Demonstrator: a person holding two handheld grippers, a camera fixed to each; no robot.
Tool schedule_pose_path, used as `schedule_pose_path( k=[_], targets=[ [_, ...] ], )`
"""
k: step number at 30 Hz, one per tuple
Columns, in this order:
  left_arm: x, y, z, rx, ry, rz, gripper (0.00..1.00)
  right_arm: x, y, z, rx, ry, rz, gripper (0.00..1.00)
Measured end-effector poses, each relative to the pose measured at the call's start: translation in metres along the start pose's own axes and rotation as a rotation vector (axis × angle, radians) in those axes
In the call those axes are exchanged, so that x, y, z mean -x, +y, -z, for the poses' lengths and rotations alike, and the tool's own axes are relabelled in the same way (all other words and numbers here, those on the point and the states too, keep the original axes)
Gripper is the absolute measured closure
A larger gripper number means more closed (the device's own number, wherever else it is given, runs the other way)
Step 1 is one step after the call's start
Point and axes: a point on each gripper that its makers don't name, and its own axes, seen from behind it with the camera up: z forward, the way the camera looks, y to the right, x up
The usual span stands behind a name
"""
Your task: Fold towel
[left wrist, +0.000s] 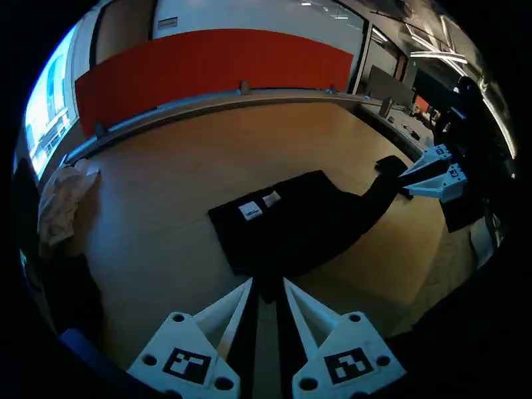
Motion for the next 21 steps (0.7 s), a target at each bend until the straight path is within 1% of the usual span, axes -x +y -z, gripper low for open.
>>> schedule_pose_path(
  k=[8, 15, 21],
  targets=[
    [-0.011, -0.011, -0.019, -0.011, 0.007, -0.008, 0.84, -0.002, 0.018, -0.017, 0.024, -0.015, 0.006, 0.81],
    [-0.019, -0.025, -0.039, -0.029, 0.003, -0.016, 0.84, -0.008, 0.037, -0.037, 0.047, -0.02, -0.017, 0.81],
    [-0.022, -0.033, -0.058, -0.035, -0.006, -0.016, 0.84, -0.008, 0.05, -0.052, 0.06, -0.03, -0.026, 0.81]
  ],
)
